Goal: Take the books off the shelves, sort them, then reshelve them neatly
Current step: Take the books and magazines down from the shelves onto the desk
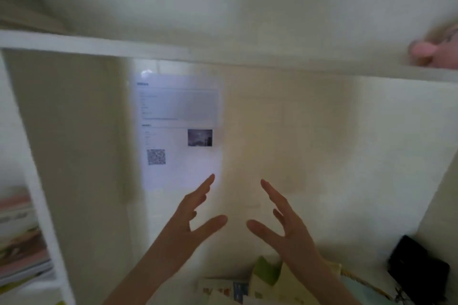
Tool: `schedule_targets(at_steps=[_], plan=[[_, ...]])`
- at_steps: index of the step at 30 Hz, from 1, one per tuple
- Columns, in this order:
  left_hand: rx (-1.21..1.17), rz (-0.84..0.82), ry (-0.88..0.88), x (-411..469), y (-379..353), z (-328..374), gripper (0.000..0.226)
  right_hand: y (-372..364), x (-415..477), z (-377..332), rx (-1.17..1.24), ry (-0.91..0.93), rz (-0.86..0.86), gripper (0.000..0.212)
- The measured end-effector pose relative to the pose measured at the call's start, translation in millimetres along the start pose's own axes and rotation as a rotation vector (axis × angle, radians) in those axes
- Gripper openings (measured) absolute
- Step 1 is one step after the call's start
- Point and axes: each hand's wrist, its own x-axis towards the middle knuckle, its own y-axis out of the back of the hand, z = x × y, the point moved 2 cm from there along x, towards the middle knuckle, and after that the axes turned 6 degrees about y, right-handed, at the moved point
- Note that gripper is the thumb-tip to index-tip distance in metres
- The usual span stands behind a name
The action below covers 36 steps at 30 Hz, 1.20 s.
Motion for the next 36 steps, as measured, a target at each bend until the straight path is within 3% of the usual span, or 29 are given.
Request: schedule_targets(at_steps=[6, 9, 21, 26, 31, 36], plan=[[0.008, 0.156, -0.228, -27, 77, 60, 0.065, -17, 35, -92, 0.089, 0.207, 0.016, 0.074], [0.024, 0.243, -0.303, -40, 121, 84, 0.072, -32, 51, -140, 0.126, 0.319, -0.011, 0.073], [0.04, 0.562, -0.383, -104, 258, 139, 0.075, -132, 88, -280, 0.146, 0.699, -0.104, 0.064], [-0.018, 0.633, -0.363, -97, 303, 149, 0.078, -176, 134, -331, -0.057, 0.836, -0.169, 0.086], [-0.087, 0.608, -0.34, -80, 330, 149, 0.079, -216, 190, -361, -0.189, 0.751, -0.342, 0.111], [-0.094, 0.619, -0.326, -70, 339, 143, 0.08, -233, 217, -370, -0.202, 0.748, -0.364, 0.106]])
